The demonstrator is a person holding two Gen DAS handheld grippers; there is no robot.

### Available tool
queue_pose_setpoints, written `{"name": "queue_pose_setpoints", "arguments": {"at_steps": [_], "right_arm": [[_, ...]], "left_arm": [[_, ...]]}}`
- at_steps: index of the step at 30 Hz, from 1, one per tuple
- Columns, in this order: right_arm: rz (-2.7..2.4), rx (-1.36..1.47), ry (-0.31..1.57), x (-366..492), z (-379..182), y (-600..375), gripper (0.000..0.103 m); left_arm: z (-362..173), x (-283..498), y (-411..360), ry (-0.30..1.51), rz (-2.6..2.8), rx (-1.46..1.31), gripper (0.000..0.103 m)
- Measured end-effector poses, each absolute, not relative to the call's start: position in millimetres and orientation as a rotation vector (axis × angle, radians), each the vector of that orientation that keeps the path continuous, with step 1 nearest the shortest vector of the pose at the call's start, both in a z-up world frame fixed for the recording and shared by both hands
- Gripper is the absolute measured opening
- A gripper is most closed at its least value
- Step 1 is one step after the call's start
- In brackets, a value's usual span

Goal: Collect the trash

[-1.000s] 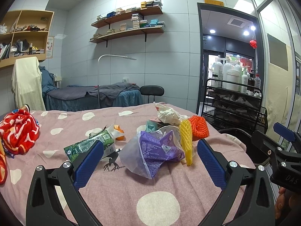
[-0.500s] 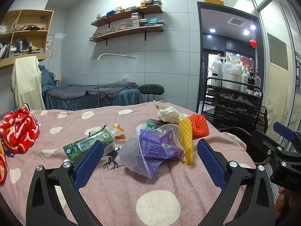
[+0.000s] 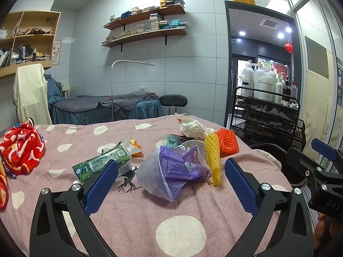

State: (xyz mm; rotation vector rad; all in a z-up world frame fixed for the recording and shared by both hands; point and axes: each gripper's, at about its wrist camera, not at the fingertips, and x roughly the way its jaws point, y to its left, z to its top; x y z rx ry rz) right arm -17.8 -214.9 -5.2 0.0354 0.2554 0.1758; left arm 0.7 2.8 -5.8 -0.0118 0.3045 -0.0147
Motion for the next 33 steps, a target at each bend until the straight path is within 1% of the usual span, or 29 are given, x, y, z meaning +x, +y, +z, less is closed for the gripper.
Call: {"name": "queue_pose_setpoints", "arguments": {"at_steps": [21,27,33], "right_arm": [[0.205,0.024,0.292,-12.3,-7.7,-208.5,0.098],[0.252,-0.004,0.376,6.6,-11.1,-196.1,0.098],[0.298,-0.013,0.502,41.2,-16.2,-180.9,0.098]], "left_arm": [[-9.6,7.2,8.4,0.345,-0.01,-0.017,0.098],[-14.0,21.0,21.8,0.404,-0.016,0.019,0.098],[-20.3,44.4,56.3,0.488,0.032,0.093,0.098]]}}
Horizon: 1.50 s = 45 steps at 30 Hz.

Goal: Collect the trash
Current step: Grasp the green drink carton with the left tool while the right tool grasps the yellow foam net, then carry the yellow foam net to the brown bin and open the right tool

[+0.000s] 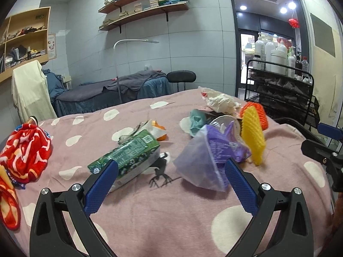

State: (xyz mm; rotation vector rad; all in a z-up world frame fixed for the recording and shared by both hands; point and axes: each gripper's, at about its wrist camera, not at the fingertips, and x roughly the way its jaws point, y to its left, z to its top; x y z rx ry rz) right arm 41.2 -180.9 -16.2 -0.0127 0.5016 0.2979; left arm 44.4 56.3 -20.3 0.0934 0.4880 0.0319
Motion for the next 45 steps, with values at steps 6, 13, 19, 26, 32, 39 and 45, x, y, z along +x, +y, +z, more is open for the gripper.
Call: {"name": "queue_pose_setpoints", "arguments": {"at_steps": [6,13,19,26,32,39,45], "right_arm": [[0.338,0.031,0.646,77.9,-25.3,-170.3,0.098],[0.381,0.022,0.674,100.8,-20.2,-145.3,0.098],[0.365,0.017,0.728,123.7,-24.5,-134.6,0.086],[0.325,0.034,0.815,145.6,-41.3,-137.1,0.044],[0.331,0.08,0.831,149.9,-48.9,-151.5,0.019],[0.349,0.113,0.769,137.6,-39.7,-170.1,0.016],[0.386,0.144,0.732,128.9,-36.9,-181.7,0.015]], "left_arm": [[-22.7,66.5,86.8,0.525,0.112,0.213,0.098],[-34.8,102.2,100.1,0.628,0.066,0.358,0.098],[-53.8,125.9,95.6,0.736,-0.001,0.518,0.098],[-61.1,131.2,91.5,0.82,-0.067,0.562,0.082],[-58.4,129.2,91.9,0.824,-0.044,0.553,0.063],[-48.2,122.8,106.5,0.785,0.027,0.485,0.051],[-36.2,115.2,125.6,0.758,0.078,0.32,0.049]]}}
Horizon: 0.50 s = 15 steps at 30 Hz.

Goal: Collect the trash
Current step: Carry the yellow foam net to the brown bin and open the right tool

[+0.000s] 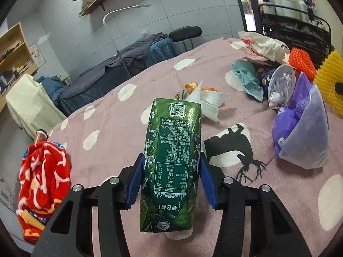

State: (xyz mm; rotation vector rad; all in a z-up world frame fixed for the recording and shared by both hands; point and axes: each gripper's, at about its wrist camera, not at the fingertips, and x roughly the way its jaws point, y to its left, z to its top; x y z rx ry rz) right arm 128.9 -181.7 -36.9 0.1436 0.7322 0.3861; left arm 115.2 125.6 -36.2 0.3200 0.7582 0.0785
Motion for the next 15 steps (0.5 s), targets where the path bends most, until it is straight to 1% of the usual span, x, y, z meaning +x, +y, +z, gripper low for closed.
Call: {"name": "queue_pose_setpoints", "arguments": {"at_steps": [7,15], "right_arm": [[0.386,0.152,0.669,113.9,-31.7,-192.8,0.014],[0.366,0.184,0.537,87.1,-13.7,-226.3,0.013]], "left_arm": [[-22.8,94.9,133.7,0.692,0.102,0.164,0.049],[16.6,53.4,109.2,0.511,0.046,0.045,0.048]]}}
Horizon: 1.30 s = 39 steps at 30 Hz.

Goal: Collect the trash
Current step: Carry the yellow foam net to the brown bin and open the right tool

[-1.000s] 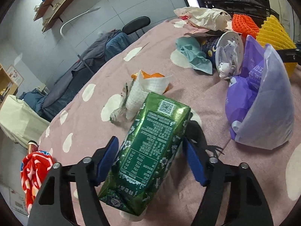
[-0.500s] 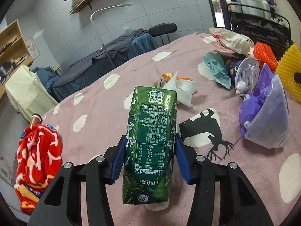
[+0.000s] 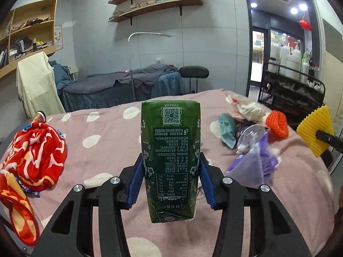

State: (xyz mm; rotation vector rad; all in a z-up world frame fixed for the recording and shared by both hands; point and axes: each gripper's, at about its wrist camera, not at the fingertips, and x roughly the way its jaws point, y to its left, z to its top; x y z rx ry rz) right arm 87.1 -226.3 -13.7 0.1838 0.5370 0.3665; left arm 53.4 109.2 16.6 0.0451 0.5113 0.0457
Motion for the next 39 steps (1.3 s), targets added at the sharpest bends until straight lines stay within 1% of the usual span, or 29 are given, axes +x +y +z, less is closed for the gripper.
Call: {"name": "queue_pose_setpoints", "arguments": {"at_steps": [4,8,13,19,25,30,31,33,34,35,39], "right_arm": [[0.291,0.189,0.47,78.8,-1.3,-257.2,0.013],[0.157,0.205,0.469,88.1,-0.4,-301.8,0.013],[-0.02,0.233,0.583,124.0,-24.3,-361.0,0.013],[-0.141,0.272,0.751,168.8,-71.7,-410.5,0.013],[-0.2,0.269,0.868,191.1,-111.4,-432.9,0.013],[-0.239,0.263,0.961,205.3,-131.4,-437.9,0.013],[-0.24,0.268,0.975,207.4,-134.3,-438.7,0.015],[-0.243,0.278,0.979,206.6,-138.5,-440.5,0.03],[-0.246,0.282,0.974,205.9,-139.5,-441.5,0.052],[-0.253,0.281,0.965,203.1,-138.8,-441.4,0.066],[-0.233,0.298,0.903,188.8,-129.0,-441.2,0.066]], "left_arm": [[34.3,44.4,84.2,0.45,-0.07,0.017,0.048],[46.1,50.0,54.1,0.425,-0.221,-0.017,0.048],[48.2,68.0,1.0,0.408,-0.385,0.002,0.048],[36.1,98.1,-54.3,0.463,-0.54,0.005,0.048],[30.5,115.6,-96.7,0.496,-0.628,0.052,0.048],[25.9,122.7,-118.4,0.53,-0.682,0.062,0.048],[24.8,124.9,-123.6,0.534,-0.691,0.066,0.048],[22.7,124.5,-132.8,0.541,-0.702,0.077,0.048],[21.4,126.1,-137.3,0.547,-0.711,0.08,0.048],[19.5,125.7,-139.2,0.553,-0.72,0.082,0.048],[13.8,132.4,-157.3,0.571,-0.739,0.098,0.048]]}}
